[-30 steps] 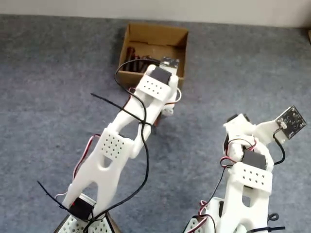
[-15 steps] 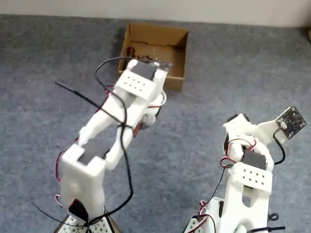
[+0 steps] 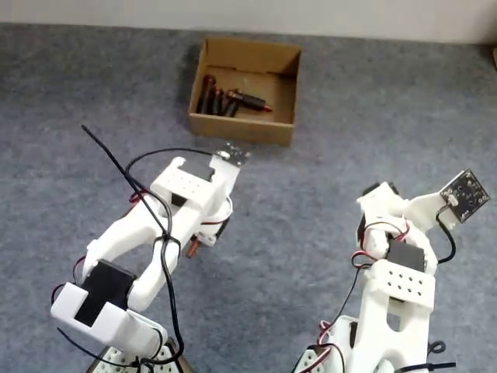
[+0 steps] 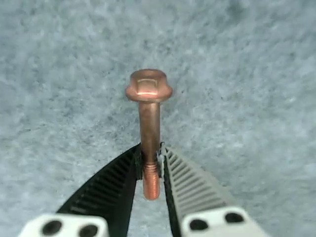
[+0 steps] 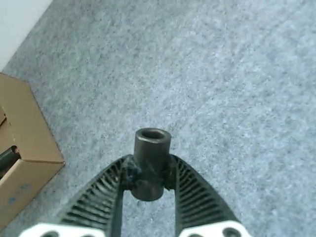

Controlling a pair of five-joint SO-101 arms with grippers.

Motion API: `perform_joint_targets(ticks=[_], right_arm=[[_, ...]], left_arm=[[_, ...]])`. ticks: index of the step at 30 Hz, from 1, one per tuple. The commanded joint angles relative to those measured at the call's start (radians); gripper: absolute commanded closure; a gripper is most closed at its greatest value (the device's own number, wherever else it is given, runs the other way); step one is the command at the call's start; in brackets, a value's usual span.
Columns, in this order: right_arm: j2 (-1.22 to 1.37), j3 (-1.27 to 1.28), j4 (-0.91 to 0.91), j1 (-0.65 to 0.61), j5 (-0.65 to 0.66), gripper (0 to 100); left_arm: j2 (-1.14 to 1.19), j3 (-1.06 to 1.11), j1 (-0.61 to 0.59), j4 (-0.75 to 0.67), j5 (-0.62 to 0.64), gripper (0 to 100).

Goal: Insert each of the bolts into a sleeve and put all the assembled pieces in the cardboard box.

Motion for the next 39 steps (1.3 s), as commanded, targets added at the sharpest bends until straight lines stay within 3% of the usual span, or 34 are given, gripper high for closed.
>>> perform_joint_targets(ticks=[1,5,12,17,23,29,34,39], right_arm=[[-0.027,-0.004,-0.021,-0.030,0.000,99.4],[-0.027,-0.004,-0.021,-0.031,0.000,99.4],[-0.027,-0.004,-0.021,-0.031,0.000,99.4],[-0.028,-0.004,-0.021,-0.031,0.043,99.4],[-0.030,-0.004,-0.021,-0.031,0.051,99.4],[-0.030,-0.004,-0.021,-0.031,0.052,99.4],[-0.031,-0.004,-0.021,-0.033,0.055,99.4],[-0.033,-0.004,-0.016,-0.039,0.078,99.4]], left_arm=[[-0.050,-0.001,-0.008,-0.017,0.003,85],[-0.050,-0.047,-0.005,-0.020,0.052,76],[-0.038,-0.122,-0.007,-0.049,0.052,75],[0.110,-0.153,-0.019,-0.075,0.005,75],[0.280,-0.300,-0.088,-0.034,-0.012,85],[0.346,-0.364,-0.048,0.012,-0.012,95],[0.321,-0.364,0.010,0.040,-0.012,99],[0.119,-0.292,0.021,0.069,-0.009,99]])
